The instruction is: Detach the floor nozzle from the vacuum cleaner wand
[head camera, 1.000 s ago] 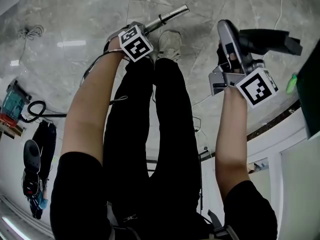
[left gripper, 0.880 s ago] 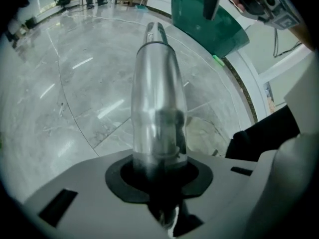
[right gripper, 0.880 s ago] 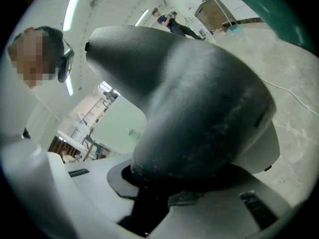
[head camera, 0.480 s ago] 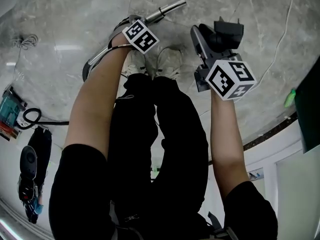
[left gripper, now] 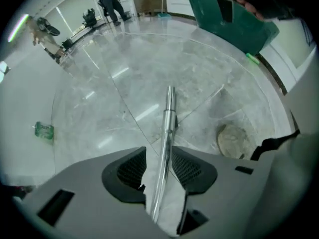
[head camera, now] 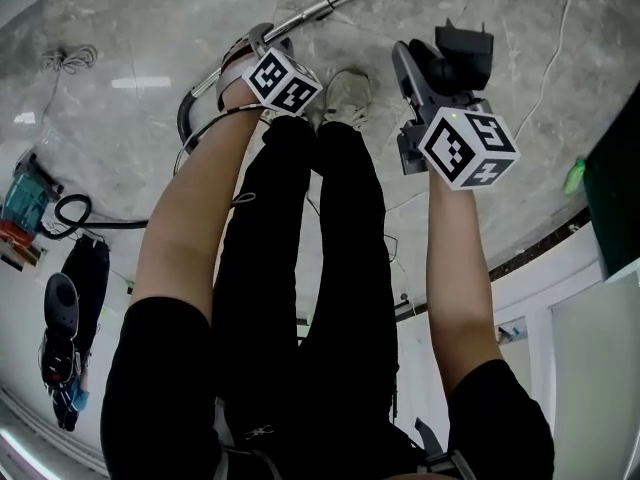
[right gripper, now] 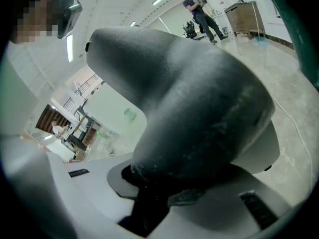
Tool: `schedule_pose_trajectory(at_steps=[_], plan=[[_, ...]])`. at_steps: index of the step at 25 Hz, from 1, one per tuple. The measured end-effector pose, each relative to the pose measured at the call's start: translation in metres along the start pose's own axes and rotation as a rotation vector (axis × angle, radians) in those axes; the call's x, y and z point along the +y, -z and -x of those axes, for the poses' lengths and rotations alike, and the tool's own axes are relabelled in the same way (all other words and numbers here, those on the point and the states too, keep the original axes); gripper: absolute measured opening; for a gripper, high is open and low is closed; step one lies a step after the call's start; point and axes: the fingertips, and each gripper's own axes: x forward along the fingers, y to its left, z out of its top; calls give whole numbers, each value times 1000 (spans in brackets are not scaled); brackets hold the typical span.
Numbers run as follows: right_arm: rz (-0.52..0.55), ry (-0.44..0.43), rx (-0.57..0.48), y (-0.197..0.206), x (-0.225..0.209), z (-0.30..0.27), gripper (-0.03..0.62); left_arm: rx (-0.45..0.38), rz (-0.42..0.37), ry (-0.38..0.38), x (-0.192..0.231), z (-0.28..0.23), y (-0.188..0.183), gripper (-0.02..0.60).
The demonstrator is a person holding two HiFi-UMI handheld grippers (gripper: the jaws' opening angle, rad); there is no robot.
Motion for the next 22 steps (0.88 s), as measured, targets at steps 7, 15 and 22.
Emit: schedule_pose_trajectory(at_steps=[7,15,22], plan=[[32,27,-119,-87,99,92,114,-386,416,152,66,223,-76,9],[160,36,-308,-209,255,268,114,-650,509,118,116,543,-118,9],[163,13,-488,-304,360,391,114,-839,394,83,125,764,-172,9]])
